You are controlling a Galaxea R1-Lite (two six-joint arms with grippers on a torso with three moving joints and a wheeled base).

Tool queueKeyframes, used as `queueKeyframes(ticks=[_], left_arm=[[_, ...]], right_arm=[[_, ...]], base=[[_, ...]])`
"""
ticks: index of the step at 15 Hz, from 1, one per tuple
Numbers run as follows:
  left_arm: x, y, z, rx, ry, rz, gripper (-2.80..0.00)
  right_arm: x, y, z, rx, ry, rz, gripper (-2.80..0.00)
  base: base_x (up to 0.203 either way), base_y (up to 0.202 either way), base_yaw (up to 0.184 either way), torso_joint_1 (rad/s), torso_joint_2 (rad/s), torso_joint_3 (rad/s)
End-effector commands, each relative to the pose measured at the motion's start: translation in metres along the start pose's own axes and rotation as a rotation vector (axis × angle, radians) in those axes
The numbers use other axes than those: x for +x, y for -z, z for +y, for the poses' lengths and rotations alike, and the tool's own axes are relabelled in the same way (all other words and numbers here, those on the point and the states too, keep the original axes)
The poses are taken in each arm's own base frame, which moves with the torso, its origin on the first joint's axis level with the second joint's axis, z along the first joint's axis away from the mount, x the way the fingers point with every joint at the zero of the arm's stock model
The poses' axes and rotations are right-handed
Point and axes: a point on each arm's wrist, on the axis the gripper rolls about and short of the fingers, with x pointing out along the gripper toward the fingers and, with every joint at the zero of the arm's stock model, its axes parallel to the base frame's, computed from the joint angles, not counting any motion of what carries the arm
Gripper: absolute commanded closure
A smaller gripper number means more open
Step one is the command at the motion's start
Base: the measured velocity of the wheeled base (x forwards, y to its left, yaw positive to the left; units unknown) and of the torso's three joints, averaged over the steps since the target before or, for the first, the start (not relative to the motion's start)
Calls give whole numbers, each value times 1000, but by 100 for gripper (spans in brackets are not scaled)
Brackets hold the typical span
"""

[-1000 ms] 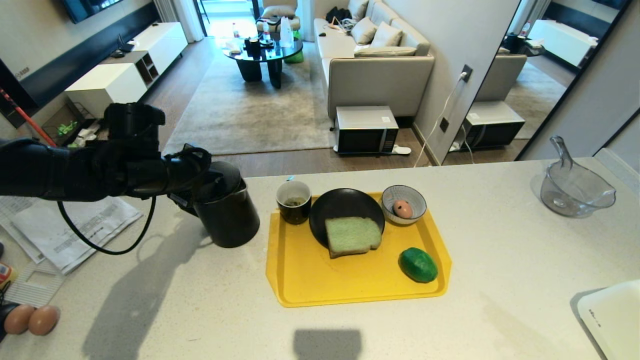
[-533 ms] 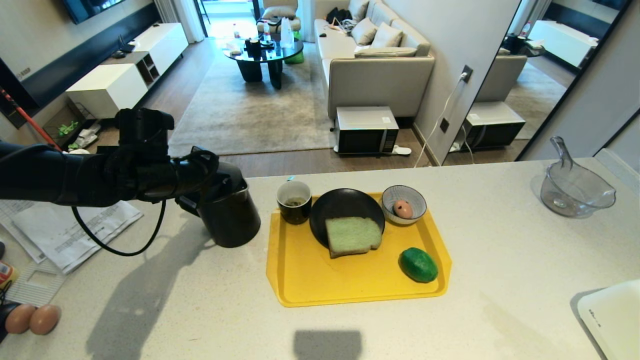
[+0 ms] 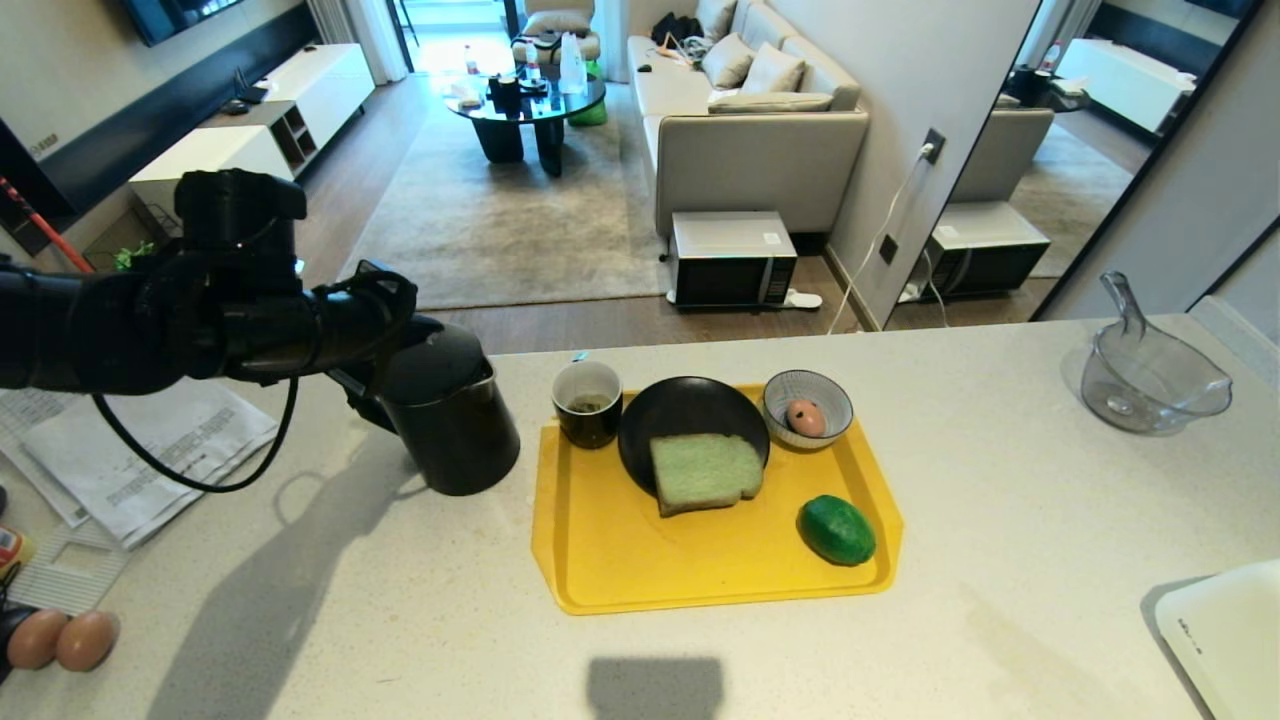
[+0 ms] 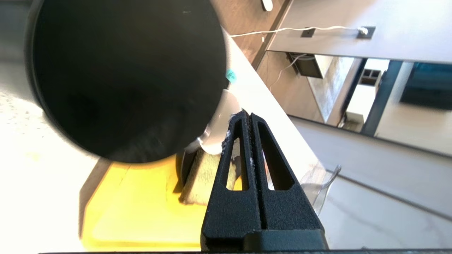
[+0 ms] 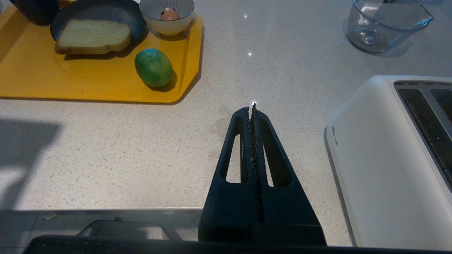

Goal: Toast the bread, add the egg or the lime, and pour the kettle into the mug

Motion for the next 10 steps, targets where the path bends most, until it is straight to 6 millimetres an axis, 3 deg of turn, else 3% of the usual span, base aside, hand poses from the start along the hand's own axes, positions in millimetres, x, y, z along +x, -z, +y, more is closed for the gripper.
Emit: queueKeyframes(ticks=[1, 6, 10], left_arm=[[-33, -3, -17, 77, 46, -41, 0], [-96, -8, -32, 341, -1, -188, 0], [-171, -18, -38, 633, -72, -371, 0]], right_arm=[[0, 0, 0, 0, 0, -1, 0], [0, 0, 0, 0, 0, -1, 0], [0, 0, 0, 0, 0, -1, 0]], base=[[0, 0, 0, 0, 0, 0], [0, 0, 0, 0, 0, 0], [0, 0, 0, 0, 0, 0]])
